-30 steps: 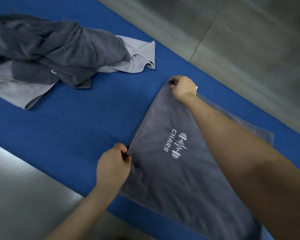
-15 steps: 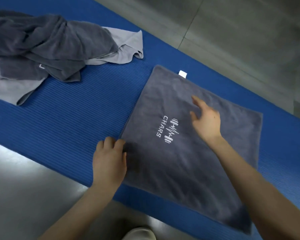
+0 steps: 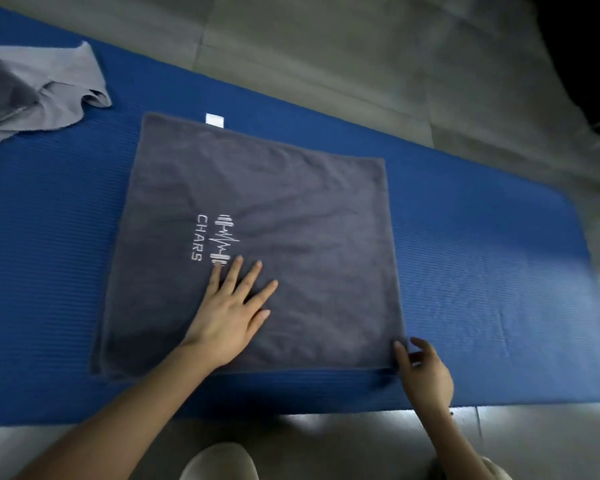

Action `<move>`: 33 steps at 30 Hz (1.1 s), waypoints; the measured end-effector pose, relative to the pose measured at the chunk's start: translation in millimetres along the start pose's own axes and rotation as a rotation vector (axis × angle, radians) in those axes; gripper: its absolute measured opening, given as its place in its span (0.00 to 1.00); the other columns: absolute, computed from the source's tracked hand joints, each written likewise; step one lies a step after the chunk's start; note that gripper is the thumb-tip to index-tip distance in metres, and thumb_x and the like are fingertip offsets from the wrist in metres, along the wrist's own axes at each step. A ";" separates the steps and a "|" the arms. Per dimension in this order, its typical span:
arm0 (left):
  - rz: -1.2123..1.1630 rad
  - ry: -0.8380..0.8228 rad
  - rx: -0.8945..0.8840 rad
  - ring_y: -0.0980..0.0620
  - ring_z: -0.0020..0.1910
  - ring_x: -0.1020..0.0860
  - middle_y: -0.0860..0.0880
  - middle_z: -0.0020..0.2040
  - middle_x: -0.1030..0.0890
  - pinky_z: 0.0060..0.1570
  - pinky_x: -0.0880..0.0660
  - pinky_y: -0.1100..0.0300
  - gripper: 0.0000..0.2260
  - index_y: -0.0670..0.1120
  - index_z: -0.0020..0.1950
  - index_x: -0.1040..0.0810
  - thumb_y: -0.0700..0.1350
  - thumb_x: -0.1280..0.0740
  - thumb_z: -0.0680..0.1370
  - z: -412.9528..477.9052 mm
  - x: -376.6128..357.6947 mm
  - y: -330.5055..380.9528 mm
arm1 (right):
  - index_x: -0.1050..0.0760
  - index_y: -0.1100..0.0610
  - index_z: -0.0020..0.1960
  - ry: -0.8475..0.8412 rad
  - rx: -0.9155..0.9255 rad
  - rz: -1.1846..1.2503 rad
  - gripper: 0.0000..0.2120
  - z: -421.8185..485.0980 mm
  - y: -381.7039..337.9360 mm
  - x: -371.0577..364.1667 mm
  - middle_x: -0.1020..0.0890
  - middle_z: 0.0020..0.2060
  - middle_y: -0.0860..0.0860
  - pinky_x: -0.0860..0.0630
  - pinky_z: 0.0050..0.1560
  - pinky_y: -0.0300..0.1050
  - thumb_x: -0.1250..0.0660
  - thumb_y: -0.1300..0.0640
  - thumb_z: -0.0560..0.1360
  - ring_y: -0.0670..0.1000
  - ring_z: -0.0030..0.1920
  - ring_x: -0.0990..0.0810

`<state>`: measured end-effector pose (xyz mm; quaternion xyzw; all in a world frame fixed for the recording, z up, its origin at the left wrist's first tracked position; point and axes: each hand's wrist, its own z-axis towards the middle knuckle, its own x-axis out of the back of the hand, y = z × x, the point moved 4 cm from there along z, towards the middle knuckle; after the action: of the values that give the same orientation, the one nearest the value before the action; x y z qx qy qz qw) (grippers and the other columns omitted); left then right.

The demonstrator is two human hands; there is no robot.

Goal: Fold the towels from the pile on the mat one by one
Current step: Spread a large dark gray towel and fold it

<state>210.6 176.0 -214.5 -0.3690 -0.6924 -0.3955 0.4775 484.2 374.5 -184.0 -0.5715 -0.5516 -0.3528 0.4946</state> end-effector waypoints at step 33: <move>-1.559 0.237 0.997 0.45 0.38 0.21 0.41 0.42 0.20 0.42 0.22 0.54 0.09 0.42 0.46 0.23 0.44 0.40 0.81 -104.7 61.1 -72.2 | 0.24 0.54 0.55 -0.670 0.918 0.037 0.10 -182.1 -275.4 -22.9 0.18 0.49 0.51 0.32 0.45 0.39 0.35 0.57 0.74 0.53 0.52 0.21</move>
<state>168.5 60.0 -146.1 0.4905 -0.7811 -0.2964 0.2480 237.2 167.3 -109.5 -0.3884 -0.7651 0.1324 0.4962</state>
